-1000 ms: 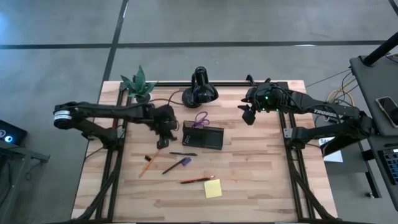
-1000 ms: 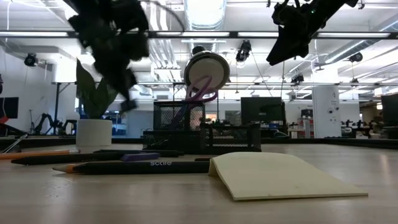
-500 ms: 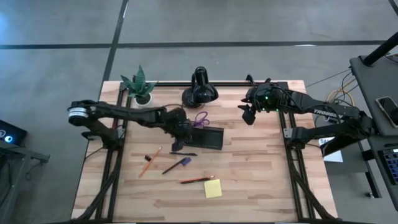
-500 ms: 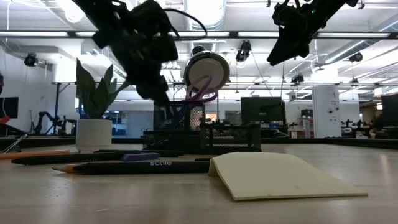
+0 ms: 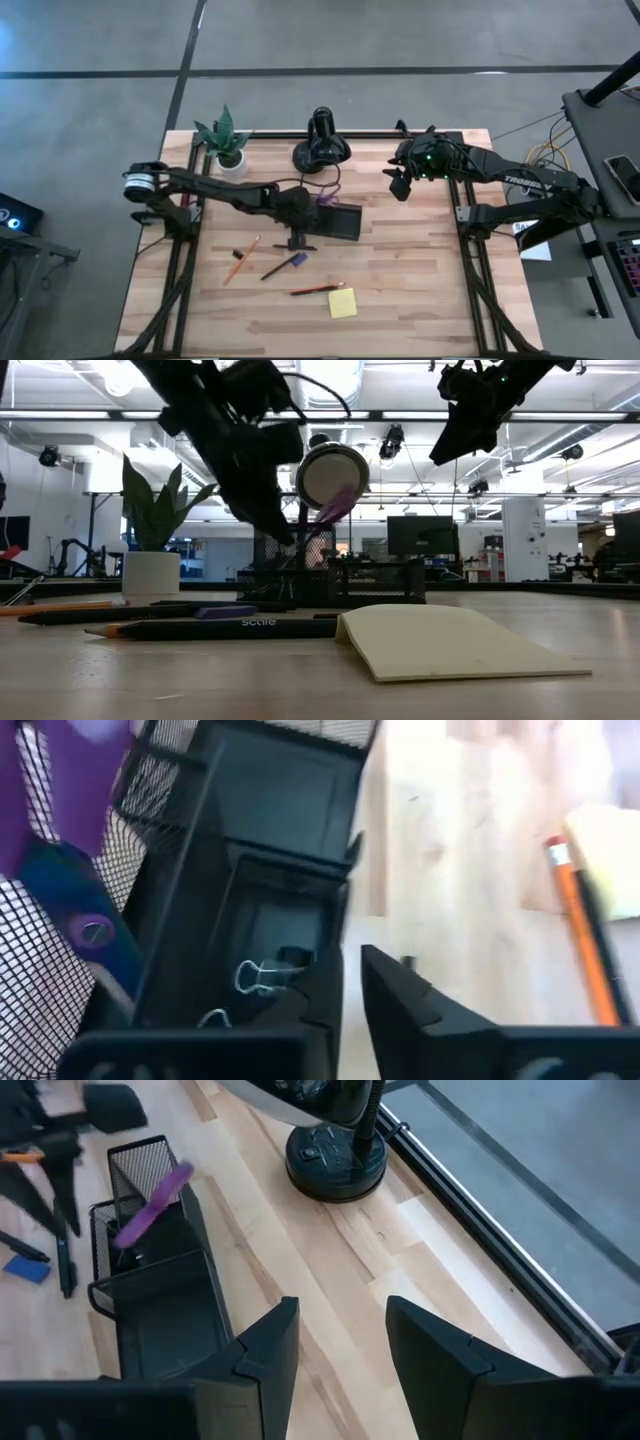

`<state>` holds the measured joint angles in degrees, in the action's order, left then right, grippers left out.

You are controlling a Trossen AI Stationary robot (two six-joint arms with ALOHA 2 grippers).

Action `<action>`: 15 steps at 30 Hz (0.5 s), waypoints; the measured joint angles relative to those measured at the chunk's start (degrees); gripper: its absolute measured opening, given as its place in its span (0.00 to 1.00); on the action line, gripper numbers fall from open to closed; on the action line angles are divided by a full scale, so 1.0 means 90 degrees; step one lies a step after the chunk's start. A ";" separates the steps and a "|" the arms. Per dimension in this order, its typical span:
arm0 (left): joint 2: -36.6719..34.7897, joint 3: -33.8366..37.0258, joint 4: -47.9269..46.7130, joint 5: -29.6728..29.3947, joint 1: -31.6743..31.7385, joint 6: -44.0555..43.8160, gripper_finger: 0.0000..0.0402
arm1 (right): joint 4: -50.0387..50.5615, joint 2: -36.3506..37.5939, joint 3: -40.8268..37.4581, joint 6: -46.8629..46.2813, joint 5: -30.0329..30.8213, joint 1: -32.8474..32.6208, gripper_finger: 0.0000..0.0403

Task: Pick and place office supplies into organizer
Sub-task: Put the black binder clip into the black desk organizer

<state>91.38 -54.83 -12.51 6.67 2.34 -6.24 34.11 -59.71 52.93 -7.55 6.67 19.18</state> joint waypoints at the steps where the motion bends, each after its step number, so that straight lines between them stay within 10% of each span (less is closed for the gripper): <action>1: -0.0083 0.0008 -0.0010 -0.0019 -0.0012 -0.0100 0.11 | 0.0001 -0.0001 0.0000 0.0015 -0.0002 0.0000 0.36; 15: -0.2266 0.0188 -0.4328 0.0135 -0.0837 -0.0691 0.29 | -0.0010 -0.0001 0.0000 0.0390 0.0122 -0.0002 0.35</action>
<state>70.98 -53.14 -51.46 7.89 -5.20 -12.46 34.02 -59.72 52.93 -4.04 7.77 19.16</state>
